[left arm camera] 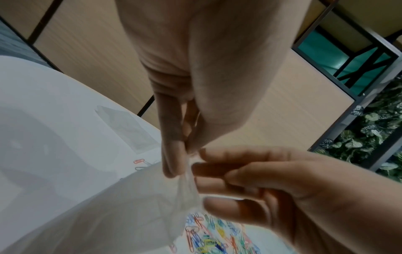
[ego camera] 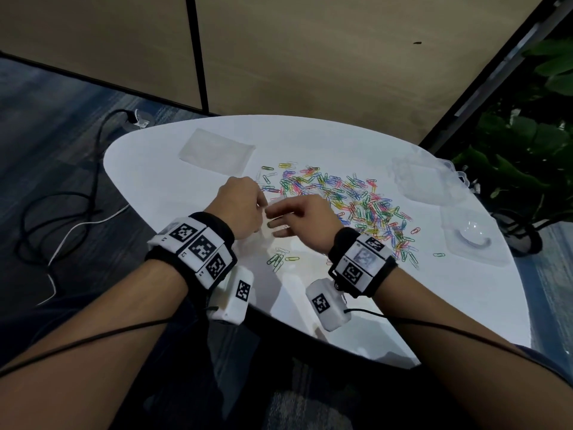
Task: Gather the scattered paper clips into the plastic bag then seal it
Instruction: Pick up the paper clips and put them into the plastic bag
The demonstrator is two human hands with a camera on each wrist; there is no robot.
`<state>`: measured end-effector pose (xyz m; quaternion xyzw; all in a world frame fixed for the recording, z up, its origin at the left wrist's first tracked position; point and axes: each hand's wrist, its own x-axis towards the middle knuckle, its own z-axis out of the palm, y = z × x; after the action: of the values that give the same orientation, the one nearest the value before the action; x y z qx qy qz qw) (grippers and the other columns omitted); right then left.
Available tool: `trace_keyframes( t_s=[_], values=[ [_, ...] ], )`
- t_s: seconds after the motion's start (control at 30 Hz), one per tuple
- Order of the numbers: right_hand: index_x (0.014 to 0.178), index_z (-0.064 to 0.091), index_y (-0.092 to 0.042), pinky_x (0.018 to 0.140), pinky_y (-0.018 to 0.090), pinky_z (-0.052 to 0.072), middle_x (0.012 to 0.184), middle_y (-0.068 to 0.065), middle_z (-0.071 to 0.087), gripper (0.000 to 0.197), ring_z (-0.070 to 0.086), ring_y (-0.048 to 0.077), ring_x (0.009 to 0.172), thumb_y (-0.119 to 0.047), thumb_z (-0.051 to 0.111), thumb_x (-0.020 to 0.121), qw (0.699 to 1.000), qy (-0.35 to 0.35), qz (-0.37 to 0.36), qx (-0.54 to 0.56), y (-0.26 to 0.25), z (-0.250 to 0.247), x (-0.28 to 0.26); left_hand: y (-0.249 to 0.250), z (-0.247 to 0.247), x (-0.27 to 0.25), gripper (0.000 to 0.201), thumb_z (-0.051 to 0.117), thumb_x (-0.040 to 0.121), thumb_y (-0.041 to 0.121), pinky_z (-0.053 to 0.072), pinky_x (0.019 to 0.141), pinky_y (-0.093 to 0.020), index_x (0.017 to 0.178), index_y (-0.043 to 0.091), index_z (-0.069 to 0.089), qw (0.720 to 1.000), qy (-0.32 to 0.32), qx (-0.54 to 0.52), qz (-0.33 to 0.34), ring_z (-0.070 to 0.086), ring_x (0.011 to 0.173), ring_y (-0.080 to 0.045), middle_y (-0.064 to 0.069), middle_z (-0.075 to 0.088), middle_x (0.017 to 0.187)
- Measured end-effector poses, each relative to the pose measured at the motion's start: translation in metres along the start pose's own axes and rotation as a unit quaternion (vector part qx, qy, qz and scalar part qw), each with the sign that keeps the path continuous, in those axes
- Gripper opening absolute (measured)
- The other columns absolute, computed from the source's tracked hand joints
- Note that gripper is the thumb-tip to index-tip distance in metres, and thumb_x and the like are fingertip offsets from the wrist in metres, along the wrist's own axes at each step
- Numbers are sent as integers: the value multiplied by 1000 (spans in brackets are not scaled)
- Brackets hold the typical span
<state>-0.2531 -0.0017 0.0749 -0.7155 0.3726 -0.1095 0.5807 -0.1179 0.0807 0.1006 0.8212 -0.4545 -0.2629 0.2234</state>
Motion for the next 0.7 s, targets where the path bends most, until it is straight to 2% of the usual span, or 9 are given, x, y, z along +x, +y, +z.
trace_keyframes(
  t_s=[0.07,0.13,0.23,0.3,0.37,0.5,0.57,0.63,0.7],
  values=[
    [89,73,1,75,35,62,89,12,72,36,71,26,83,13,40,87,999,36,-27,-10,4,-10,-1,-4,-6,4,33,62,81,-3,59,92,-38,105,12,79,999,28,-4,-24,70,100,-32,-16,74,103],
    [100,76,-10,89,40,57,104,8,73,37,69,25,97,5,43,89,975,7,-76,-208,18,-13,-4,-8,-10,5,34,58,82,-3,59,92,-39,104,11,79,998,42,-6,-35,71,100,-33,-19,75,100],
    [137,54,-22,108,44,42,153,5,41,43,44,25,135,-11,45,96,841,-160,-140,-498,61,7,-13,-7,-10,4,35,58,81,-5,59,91,-38,104,10,79,999,37,4,-33,71,99,-33,-18,75,99],
    [147,40,-17,106,50,42,158,11,29,53,34,32,141,-14,49,95,782,-222,-206,-545,93,21,-19,-5,-8,3,35,60,80,-6,60,89,-37,105,9,79,999,27,6,-31,72,96,-32,-16,76,100],
    [150,31,-16,102,53,45,158,13,27,60,32,36,141,-17,51,94,743,-215,-233,-589,120,25,-20,-4,-6,3,33,61,80,-6,61,86,-36,104,8,78,999,12,14,-28,73,90,-30,-16,77,95],
    [153,5,-25,115,57,24,164,5,7,88,14,33,149,-15,63,87,717,-128,-155,-667,140,-3,-11,-2,-3,6,31,63,80,-6,61,82,-33,105,7,77,999,-6,23,-33,71,75,-25,-13,76,88],
    [152,-2,-30,115,63,17,164,3,-1,83,4,37,150,-17,54,93,719,-104,-83,-682,141,-21,-5,-1,0,6,32,62,80,-7,59,78,-29,105,8,77,999,-15,30,-33,69,68,-22,-11,75,82],
    [150,-2,-35,110,68,21,164,2,-1,81,3,43,148,-16,53,94,745,-81,-12,-662,145,-35,1,1,2,6,33,60,80,-7,54,71,-25,103,9,77,999,-22,37,-31,68,66,-21,-7,71,76],
    [149,9,-32,102,62,38,161,6,12,84,17,47,143,-14,64,87,765,-57,14,-641,150,-43,7,3,4,6,34,58,80,-7,51,69,-25,103,9,78,998,-27,46,-27,69,68,-22,-6,69,79]
  ],
)
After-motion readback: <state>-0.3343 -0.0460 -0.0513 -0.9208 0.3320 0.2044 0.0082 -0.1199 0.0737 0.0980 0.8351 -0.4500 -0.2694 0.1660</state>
